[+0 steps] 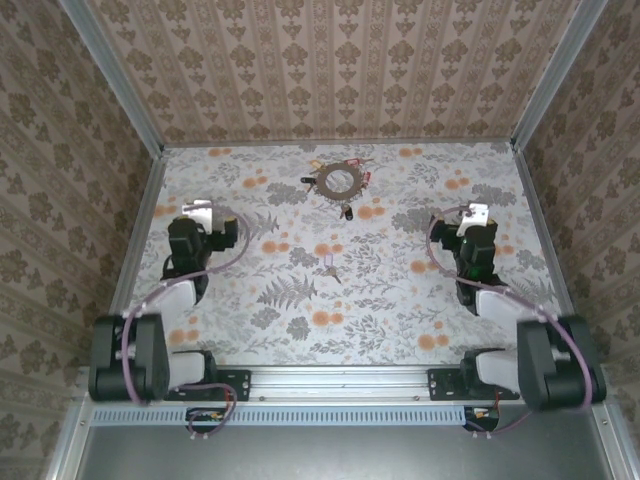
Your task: Put the keys on the keyring
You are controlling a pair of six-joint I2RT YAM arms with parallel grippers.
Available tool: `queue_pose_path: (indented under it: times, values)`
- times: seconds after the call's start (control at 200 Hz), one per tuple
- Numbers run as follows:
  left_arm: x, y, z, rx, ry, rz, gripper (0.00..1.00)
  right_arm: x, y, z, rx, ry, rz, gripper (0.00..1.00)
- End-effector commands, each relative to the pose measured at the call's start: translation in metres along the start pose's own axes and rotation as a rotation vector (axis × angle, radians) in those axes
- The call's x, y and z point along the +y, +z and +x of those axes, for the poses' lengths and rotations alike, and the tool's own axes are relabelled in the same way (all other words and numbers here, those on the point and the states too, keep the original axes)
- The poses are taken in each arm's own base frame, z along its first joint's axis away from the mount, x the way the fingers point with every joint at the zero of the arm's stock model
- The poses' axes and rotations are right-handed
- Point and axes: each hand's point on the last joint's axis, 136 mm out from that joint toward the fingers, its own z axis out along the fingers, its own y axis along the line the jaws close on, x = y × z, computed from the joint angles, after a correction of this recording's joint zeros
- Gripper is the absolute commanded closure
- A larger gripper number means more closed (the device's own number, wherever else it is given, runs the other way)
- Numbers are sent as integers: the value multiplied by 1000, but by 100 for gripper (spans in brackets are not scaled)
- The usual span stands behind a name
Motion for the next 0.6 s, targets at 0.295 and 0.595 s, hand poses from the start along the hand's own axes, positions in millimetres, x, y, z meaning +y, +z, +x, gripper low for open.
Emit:
queue_pose_path:
  times: [0.295,0.595]
  values:
    - [24,-59,4,323,-372,-138,0,-9,-32,18,405,311,109,0]
    - [-32,-48,26,592,-368,227,0,119,-1,26,676,138,-234,17]
